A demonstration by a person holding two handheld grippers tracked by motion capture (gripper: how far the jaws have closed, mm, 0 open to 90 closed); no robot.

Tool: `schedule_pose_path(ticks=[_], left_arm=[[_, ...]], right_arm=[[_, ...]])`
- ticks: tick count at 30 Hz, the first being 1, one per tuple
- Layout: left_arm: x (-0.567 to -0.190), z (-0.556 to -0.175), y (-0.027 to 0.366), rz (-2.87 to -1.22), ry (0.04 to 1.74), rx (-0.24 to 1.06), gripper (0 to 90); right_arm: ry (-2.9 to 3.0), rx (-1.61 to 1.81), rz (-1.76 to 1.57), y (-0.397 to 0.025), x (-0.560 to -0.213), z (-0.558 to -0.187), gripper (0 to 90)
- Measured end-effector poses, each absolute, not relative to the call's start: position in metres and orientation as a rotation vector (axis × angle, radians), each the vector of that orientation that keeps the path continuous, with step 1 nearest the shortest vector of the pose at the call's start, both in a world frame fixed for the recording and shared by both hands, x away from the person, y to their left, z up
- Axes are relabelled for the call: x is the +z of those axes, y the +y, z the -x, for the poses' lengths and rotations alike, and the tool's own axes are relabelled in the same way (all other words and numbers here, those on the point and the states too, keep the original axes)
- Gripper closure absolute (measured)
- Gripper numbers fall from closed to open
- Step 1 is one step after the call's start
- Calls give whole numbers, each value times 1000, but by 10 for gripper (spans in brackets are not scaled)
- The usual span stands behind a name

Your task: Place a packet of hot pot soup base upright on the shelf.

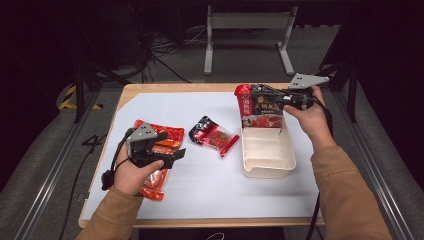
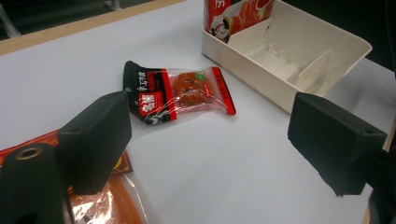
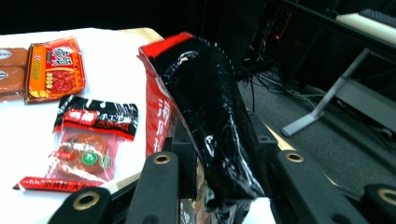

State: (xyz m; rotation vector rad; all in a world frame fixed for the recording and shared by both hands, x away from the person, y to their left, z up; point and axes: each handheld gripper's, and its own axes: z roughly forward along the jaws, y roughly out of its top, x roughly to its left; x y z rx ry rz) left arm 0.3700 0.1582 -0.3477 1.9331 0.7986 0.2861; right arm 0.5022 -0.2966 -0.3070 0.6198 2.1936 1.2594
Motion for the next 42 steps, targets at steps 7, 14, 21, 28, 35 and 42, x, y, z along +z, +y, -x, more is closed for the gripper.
schedule_pose_path(ticks=[7,14,21,28,35,42], left_arm=[[-348,-370,158,-1934,801,286,147],[-349,-370,157,-1937,803,278,147],[-351,-373,159,-1917,774,286,124],[-352,-375,163,-1926,791,308,102],[-349,-377,169,-1915,787,302,77],[-344,-377,179,-1888,765,323,31]], right_arm=[[2198,1235,-688,-307,-313,-498,719],[2210,1215,-730,-312,-316,-495,732],[2204,1224,-778,-311,-315,-494,668],[2175,1271,-880,-311,-312,-490,415],[2139,1280,-924,-317,-308,-478,379],[2094,1282,-967,-326,-302,-460,371]])
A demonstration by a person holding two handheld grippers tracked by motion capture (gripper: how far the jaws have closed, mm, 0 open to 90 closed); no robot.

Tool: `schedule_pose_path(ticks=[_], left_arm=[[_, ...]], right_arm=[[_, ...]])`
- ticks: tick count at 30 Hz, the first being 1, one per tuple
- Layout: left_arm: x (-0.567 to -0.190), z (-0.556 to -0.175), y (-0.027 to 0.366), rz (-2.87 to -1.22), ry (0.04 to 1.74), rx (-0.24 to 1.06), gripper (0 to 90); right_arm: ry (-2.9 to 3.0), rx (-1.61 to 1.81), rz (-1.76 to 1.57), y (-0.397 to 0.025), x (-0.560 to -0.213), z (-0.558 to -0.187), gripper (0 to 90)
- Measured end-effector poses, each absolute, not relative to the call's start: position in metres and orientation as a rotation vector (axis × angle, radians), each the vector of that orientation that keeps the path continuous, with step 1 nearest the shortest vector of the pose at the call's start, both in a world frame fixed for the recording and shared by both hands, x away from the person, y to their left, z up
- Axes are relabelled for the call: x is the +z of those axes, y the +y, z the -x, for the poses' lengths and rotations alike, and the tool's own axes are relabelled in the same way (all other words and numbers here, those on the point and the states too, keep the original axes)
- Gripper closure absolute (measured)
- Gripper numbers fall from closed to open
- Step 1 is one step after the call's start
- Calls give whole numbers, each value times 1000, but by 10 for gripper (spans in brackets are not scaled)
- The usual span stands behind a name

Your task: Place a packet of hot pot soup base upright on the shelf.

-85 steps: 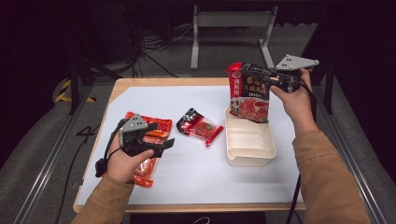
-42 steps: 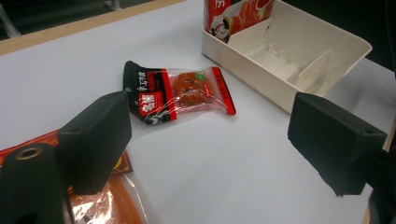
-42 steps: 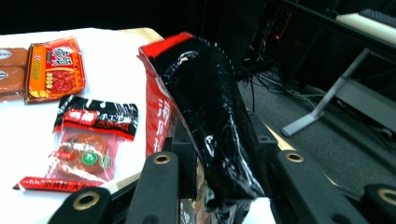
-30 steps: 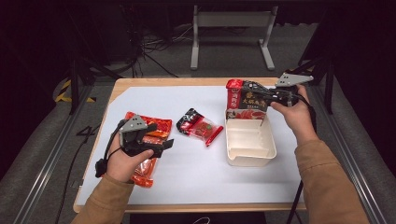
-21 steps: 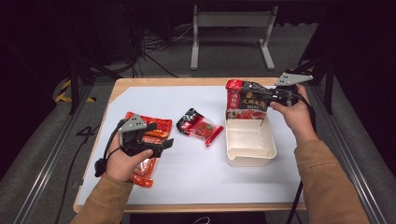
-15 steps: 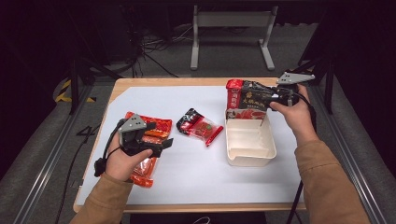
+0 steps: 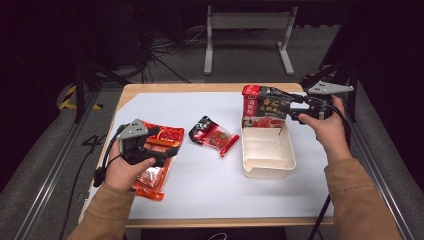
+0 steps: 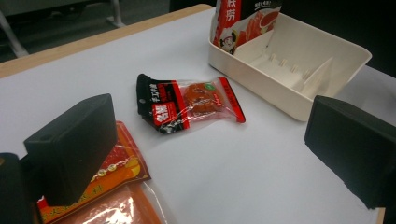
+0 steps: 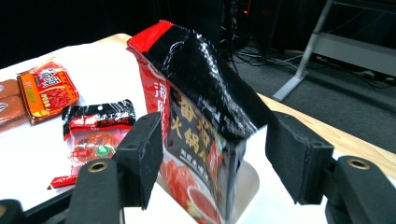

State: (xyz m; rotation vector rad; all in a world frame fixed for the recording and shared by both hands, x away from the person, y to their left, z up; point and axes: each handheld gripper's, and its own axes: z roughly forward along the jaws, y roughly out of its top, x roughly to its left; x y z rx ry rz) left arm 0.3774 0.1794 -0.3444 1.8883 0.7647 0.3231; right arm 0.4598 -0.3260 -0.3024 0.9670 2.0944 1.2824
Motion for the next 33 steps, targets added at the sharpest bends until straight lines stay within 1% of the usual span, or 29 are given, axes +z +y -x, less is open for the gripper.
schedule_pose_path(ticks=[9,10,12,13,15,23,33], left_arm=[[-339,-377,190,-1895,792,374,51],[-338,-377,190,-1902,799,367,61],[-338,-376,191,-1913,805,367,110],[-336,-376,192,-1925,812,360,110],[-335,-375,193,-1926,805,355,146],[-334,-376,201,-1888,820,390,133],[-337,-379,212,-1871,826,403,129]], right_arm=[[2071,1273,-1016,-340,-302,-432,374],[2068,1274,-1017,-341,-302,-428,378],[2066,1282,-1012,-341,-302,-420,386],[2066,1282,-1012,-341,-302,-420,386],[2073,1287,-1004,-339,-305,-413,393],[2064,1354,-1016,-333,-318,-393,394],[2086,1335,-1022,-327,-328,-381,388]])
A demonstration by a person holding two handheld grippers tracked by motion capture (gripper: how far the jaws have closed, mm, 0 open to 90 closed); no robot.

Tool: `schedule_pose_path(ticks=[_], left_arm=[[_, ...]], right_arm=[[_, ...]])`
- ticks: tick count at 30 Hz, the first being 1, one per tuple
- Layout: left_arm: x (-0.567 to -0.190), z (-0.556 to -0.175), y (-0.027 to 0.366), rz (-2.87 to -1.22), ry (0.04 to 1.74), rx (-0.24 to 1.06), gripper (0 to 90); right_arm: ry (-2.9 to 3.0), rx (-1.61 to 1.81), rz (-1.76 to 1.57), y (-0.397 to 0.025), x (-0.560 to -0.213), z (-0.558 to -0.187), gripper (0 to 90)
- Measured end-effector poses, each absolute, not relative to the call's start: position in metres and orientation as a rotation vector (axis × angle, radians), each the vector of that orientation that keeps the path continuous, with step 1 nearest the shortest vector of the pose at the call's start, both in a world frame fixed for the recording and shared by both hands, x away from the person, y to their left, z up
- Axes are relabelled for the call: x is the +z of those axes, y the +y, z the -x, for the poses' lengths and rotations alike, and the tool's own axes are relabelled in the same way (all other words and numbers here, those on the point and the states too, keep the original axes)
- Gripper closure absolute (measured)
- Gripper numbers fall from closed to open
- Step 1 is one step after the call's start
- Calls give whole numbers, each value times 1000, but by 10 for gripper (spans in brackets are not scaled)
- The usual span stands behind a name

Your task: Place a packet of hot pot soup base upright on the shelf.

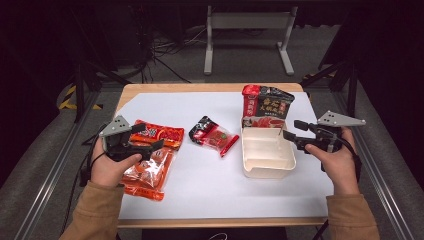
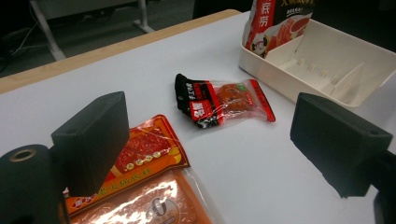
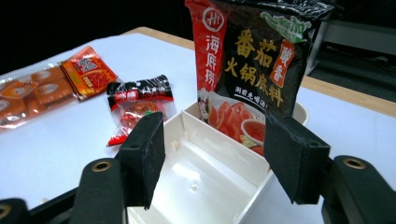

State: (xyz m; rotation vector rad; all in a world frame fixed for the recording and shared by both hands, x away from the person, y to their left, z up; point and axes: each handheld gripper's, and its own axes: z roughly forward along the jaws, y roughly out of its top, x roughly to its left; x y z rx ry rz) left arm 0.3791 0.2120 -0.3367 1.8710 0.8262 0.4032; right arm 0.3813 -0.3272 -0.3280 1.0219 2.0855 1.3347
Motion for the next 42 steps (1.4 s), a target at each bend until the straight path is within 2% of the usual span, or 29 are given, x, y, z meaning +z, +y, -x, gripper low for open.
schedule_pose_path(ticks=[8,26,35,42], left_arm=[[-340,-388,221,-1885,834,463,128],[-363,-416,240,-1856,938,464,122],[-390,-441,257,-1833,1114,383,119],[-409,-458,269,-1851,1190,391,118]], right_arm=[[2091,1341,-1004,-325,-328,-374,374],[2100,1305,-1037,-334,-340,-372,366],[2114,1287,-1037,-333,-344,-374,361],[2129,1272,-1045,-332,-348,-377,356]])
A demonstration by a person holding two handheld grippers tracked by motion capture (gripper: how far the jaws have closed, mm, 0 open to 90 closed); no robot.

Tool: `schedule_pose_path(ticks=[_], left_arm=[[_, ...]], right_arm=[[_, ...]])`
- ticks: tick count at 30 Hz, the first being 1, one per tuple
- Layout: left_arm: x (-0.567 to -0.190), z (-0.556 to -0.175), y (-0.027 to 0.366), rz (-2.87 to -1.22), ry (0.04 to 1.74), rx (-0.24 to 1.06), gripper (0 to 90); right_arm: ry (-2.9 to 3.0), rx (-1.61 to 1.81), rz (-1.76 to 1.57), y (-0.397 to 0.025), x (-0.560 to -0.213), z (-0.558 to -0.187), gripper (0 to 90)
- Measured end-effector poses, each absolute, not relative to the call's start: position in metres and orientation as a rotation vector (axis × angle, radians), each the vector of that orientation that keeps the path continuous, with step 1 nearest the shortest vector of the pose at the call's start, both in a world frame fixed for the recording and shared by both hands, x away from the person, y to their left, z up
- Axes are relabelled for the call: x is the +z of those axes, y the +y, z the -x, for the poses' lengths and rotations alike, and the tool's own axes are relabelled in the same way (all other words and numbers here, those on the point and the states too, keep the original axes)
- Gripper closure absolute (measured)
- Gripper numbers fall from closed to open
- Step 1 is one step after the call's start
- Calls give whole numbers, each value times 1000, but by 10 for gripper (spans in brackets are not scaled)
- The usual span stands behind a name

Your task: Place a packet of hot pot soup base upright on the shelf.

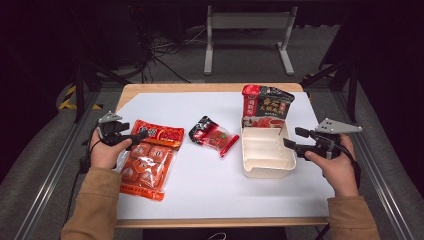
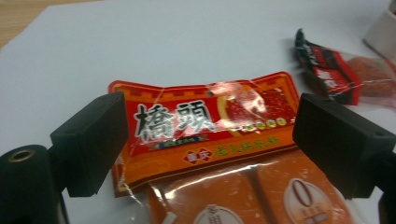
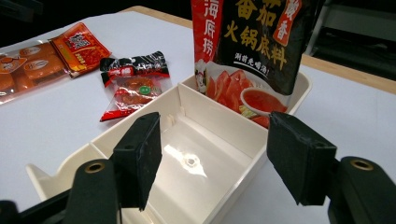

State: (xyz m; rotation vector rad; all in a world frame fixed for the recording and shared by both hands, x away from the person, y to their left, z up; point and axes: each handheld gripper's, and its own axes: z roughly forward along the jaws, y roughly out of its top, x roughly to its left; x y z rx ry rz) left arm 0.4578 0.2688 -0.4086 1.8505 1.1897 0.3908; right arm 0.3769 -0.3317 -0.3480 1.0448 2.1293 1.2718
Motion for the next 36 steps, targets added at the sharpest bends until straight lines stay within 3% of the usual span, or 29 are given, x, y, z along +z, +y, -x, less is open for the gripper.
schedule_pose_path(ticks=[12,29,36], left_arm=[[-430,-487,290,-1859,1221,343,131],[-450,-503,284,-1867,1261,276,140],[-456,-505,278,-1932,1267,266,198]], right_arm=[[2161,1250,-1059,-330,-357,-383,350],[2190,1240,-1071,-327,-365,-388,350],[2207,1223,-1068,-322,-368,-390,348]])
